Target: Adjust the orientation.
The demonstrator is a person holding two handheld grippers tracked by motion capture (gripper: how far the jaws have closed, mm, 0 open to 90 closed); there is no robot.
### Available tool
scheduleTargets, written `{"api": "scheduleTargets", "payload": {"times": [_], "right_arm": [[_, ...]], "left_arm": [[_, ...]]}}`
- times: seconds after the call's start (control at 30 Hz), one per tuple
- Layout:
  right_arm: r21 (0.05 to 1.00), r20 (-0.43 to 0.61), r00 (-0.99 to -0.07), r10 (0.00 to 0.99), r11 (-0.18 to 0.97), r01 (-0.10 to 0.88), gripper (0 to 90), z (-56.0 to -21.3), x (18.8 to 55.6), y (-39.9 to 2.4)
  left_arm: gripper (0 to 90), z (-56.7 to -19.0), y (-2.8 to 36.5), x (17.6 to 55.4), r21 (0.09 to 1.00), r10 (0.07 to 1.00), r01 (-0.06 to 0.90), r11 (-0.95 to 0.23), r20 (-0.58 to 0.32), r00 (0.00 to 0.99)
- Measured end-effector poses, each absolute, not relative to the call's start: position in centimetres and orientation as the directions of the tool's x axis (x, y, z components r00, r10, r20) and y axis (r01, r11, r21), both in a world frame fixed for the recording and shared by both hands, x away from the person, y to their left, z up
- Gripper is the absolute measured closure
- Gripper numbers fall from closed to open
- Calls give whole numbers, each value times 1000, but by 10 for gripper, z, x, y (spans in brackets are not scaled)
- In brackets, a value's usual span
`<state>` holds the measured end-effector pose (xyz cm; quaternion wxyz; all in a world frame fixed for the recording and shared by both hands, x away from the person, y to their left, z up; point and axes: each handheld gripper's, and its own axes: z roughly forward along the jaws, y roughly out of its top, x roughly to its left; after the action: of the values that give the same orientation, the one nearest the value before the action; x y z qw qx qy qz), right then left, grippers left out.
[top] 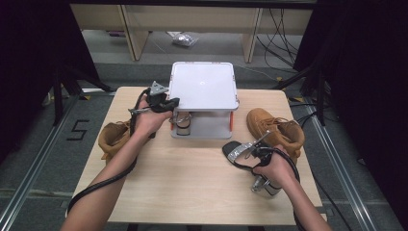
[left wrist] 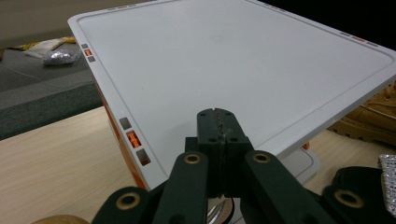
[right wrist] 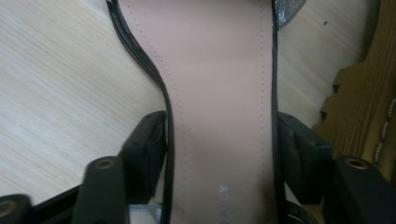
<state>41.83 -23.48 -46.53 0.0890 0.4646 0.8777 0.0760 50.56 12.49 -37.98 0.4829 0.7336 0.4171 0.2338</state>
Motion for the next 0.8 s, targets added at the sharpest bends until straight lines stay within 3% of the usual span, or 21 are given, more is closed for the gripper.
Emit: {"api": "scheduleTargets", "payload": {"times": [0.37, 0.7, 0.8], "right_arm": [[160, -52, -401, 915, 404, 901, 427, -462, 410, -208], [187, 35, -379, 925, 367, 911, 381, -454, 400, -198], [170, 114, -376, 919, 355, 919, 396, -450, 398, -205]], "left_arm": [[891, -380, 125, 505, 903, 838, 387, -190, -57, 543], [891, -379, 125, 506, 901, 838, 388, -194, -54, 543], [890, -379, 125, 506, 901, 838, 389, -191, -56, 543]]}}
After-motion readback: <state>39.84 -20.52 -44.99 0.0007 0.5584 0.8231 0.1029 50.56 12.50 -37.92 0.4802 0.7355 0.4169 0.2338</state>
